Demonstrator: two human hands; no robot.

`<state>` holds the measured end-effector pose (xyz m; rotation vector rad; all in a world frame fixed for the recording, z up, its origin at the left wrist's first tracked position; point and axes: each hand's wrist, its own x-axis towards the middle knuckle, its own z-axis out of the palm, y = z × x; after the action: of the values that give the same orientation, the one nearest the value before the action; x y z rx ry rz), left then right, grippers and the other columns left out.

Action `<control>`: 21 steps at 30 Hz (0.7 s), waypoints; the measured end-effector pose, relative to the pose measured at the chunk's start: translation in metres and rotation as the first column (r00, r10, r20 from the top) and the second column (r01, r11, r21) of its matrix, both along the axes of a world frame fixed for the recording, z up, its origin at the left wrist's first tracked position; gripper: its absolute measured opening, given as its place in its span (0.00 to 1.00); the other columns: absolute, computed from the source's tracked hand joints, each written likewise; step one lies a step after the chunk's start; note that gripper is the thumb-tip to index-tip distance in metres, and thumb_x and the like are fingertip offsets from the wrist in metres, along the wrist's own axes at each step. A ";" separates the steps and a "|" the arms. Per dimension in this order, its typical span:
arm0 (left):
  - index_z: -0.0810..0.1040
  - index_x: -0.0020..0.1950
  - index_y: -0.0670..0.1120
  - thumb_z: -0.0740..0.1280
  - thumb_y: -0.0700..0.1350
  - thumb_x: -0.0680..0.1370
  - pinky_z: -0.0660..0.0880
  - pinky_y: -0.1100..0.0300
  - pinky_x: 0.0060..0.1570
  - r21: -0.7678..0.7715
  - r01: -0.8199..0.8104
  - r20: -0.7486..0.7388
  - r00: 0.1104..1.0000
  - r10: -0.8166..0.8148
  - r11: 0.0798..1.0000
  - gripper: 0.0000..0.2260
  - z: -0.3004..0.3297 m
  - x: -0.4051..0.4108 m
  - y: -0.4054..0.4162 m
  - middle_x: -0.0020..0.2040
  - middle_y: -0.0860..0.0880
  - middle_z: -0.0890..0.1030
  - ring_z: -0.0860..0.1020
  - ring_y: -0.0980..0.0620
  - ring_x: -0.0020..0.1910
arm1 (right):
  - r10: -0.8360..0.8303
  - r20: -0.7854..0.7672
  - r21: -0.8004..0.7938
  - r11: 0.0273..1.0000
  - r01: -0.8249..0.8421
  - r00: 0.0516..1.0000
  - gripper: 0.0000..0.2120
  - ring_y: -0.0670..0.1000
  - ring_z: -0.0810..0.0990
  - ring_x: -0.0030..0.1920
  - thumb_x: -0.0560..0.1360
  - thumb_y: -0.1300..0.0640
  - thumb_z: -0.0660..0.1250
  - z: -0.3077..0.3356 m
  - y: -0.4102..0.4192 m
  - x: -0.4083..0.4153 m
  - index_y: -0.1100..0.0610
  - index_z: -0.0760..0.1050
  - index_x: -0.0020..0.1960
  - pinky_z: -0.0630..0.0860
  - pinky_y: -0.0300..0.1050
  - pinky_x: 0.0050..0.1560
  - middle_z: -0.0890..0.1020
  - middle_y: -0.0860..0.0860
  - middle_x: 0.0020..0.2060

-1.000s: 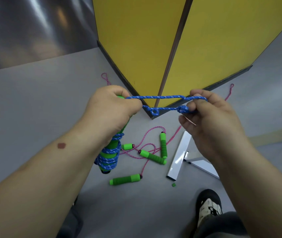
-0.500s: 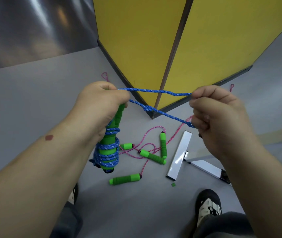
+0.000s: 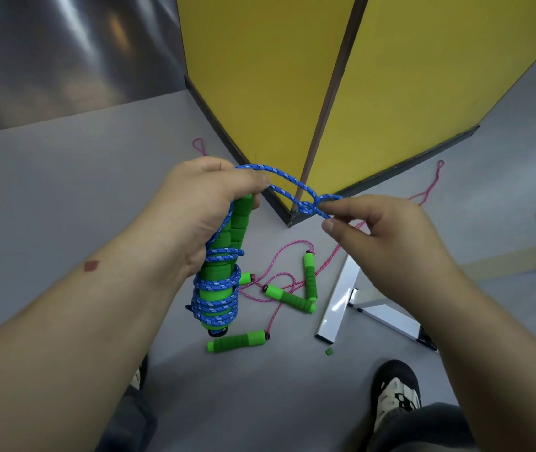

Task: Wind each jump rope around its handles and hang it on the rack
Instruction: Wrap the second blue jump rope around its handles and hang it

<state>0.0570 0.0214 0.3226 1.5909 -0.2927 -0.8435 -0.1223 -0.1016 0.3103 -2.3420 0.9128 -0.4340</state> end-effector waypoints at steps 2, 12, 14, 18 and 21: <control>0.81 0.41 0.44 0.80 0.47 0.70 0.77 0.51 0.42 -0.002 0.007 0.032 0.999 -0.007 1.000 0.11 0.000 -0.004 0.000 0.38 0.42 0.85 0.81 0.45 0.40 | -0.017 0.038 0.050 0.999 0.015 0.999 0.08 0.37 0.78 0.48 0.79 0.51 0.70 -0.001 0.000 0.000 0.43 0.84 0.56 0.71 0.27 0.43 0.83 0.37 0.47; 0.87 0.38 0.52 0.79 0.55 0.71 0.82 0.40 0.57 0.114 0.198 0.153 0.965 -0.214 0.974 0.08 -0.002 -0.018 -0.002 0.40 0.46 0.87 0.87 0.41 0.47 | 0.004 0.237 0.163 0.986 -0.043 0.972 0.03 0.44 0.71 0.34 0.78 0.53 0.71 -0.004 0.008 0.006 0.49 0.84 0.48 0.65 0.37 0.36 0.74 0.45 0.32; 0.88 0.41 0.49 0.79 0.60 0.69 0.81 0.39 0.59 0.122 0.241 0.108 0.961 -0.255 0.963 0.14 -0.002 -0.021 -0.001 0.42 0.46 0.87 0.87 0.42 0.49 | 0.000 0.268 0.210 0.976 -0.059 0.963 0.03 0.44 0.70 0.33 0.79 0.54 0.70 -0.004 0.008 0.007 0.49 0.83 0.48 0.66 0.36 0.35 0.75 0.43 0.32; 0.87 0.42 0.47 0.77 0.63 0.70 0.82 0.40 0.59 0.109 0.240 0.060 0.967 -0.248 0.965 0.19 -0.002 -0.026 -0.002 0.42 0.46 0.88 0.86 0.45 0.45 | 0.035 0.276 0.132 0.988 -0.074 0.960 0.02 0.44 0.73 0.37 0.78 0.55 0.71 -0.004 0.015 0.009 0.50 0.83 0.49 0.66 0.34 0.38 0.77 0.43 0.36; 0.86 0.39 0.49 0.78 0.63 0.70 0.81 0.40 0.56 0.134 0.188 0.127 0.970 -0.205 0.973 0.18 -0.003 -0.029 -0.004 0.38 0.48 0.87 0.85 0.44 0.43 | 0.050 0.229 -0.004 0.999 -0.050 0.972 0.02 0.43 0.73 0.40 0.78 0.55 0.71 -0.005 0.020 0.010 0.51 0.83 0.49 0.66 0.30 0.38 0.77 0.44 0.38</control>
<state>0.0282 0.0175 0.3191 1.7588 -0.5154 -0.9167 -0.1120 -0.0813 0.3050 -2.2504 0.7429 -0.6661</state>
